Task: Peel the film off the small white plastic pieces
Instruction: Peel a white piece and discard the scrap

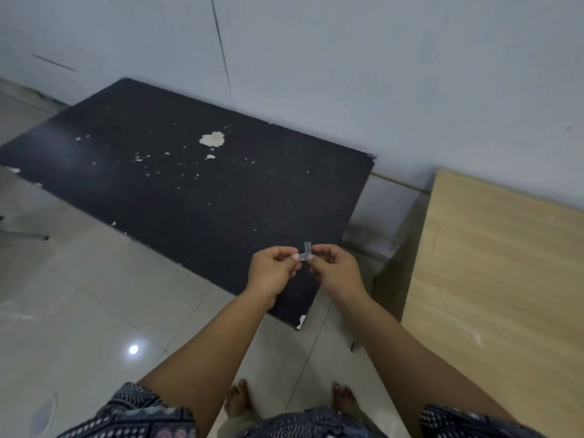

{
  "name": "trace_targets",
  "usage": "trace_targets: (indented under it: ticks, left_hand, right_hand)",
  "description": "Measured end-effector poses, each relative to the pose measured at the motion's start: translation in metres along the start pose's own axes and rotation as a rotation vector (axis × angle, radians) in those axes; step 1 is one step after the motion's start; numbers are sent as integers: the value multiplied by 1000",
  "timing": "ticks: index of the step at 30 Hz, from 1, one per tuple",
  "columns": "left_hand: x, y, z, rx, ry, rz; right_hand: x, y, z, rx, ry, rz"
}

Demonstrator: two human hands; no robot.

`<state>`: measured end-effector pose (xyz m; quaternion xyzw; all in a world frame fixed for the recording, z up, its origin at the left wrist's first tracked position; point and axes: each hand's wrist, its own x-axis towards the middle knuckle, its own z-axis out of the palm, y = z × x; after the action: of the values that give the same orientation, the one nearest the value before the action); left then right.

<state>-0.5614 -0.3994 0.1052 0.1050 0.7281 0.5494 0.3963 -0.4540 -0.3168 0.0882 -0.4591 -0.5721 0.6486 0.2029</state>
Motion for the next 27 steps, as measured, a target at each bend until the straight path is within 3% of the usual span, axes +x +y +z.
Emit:
trace_targets:
  ticks: [10,17,22,27]
  left_hand:
    - [33,-6,-36,296,-291,96]
    - [47,-39,-58,759,-388,295]
    - [48,-61,-60,1000,-438,539]
    - [46,-79,-54,1247,-525,587]
  right_hand:
    - [-20,14,31,83,302,97]
    - [-53,47,42,196,552,212]
    - [-71,72,46,217,617,297]
    - [-82,94,60,243,639,353]
